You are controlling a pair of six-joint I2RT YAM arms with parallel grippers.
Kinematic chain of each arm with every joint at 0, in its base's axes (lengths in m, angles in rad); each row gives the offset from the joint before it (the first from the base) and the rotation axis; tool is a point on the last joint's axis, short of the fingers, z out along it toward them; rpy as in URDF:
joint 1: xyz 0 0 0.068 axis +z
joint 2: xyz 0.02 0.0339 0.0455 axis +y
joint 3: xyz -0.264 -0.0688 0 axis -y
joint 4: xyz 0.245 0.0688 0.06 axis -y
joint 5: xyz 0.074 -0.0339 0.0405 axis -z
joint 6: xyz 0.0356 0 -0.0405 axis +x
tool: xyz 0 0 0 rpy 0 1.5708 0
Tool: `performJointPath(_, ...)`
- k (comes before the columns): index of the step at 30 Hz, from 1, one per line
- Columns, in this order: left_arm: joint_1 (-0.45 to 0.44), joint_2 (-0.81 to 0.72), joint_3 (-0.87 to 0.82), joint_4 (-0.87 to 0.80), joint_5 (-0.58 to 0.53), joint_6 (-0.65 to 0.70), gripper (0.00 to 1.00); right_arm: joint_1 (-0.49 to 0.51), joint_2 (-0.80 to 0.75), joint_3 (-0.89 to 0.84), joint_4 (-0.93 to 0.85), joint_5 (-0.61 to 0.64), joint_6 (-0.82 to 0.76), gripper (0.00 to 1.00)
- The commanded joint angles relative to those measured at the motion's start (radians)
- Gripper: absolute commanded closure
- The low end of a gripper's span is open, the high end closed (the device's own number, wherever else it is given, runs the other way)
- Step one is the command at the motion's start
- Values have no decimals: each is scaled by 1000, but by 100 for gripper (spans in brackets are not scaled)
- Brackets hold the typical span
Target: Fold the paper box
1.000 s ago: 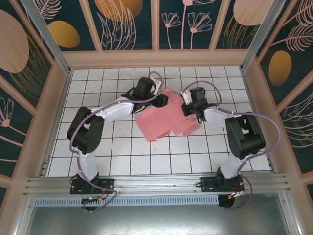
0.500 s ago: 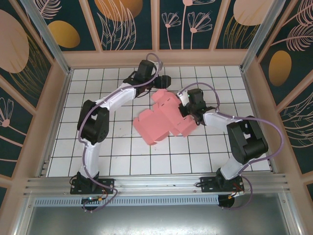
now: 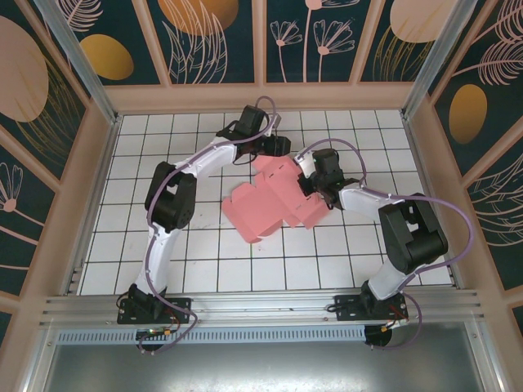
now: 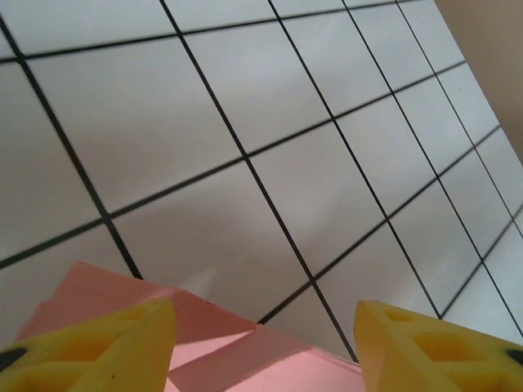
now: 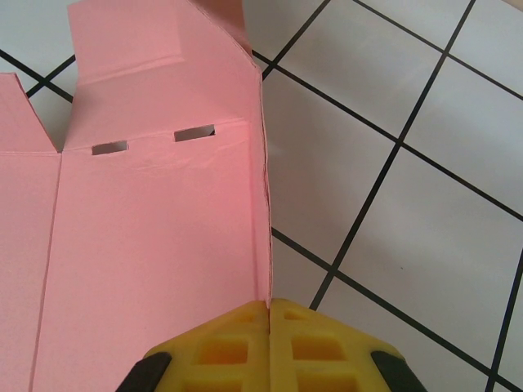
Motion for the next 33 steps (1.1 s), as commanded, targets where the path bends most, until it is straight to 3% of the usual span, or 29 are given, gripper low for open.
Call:
performJointPath(1,-12,3,23,-36,90,2,41,6,6,11,10,12,-7,100)
performJointPath(10,-39,-73,-144,12,220,1,43,3,24,36,2,26,-3,100)
performJointPath(15,-43,-90,-209,109,285,-64,43,7,27,35,5,14,-3,100)
performJointPath(25,-42,-35,-133,205,243,-220,51,27,31,31,-18,-16,-21,100)
performJointPath(33,-5,-155,-304,237,134,-193,45,5,16,19,-2,-3,-13,100)
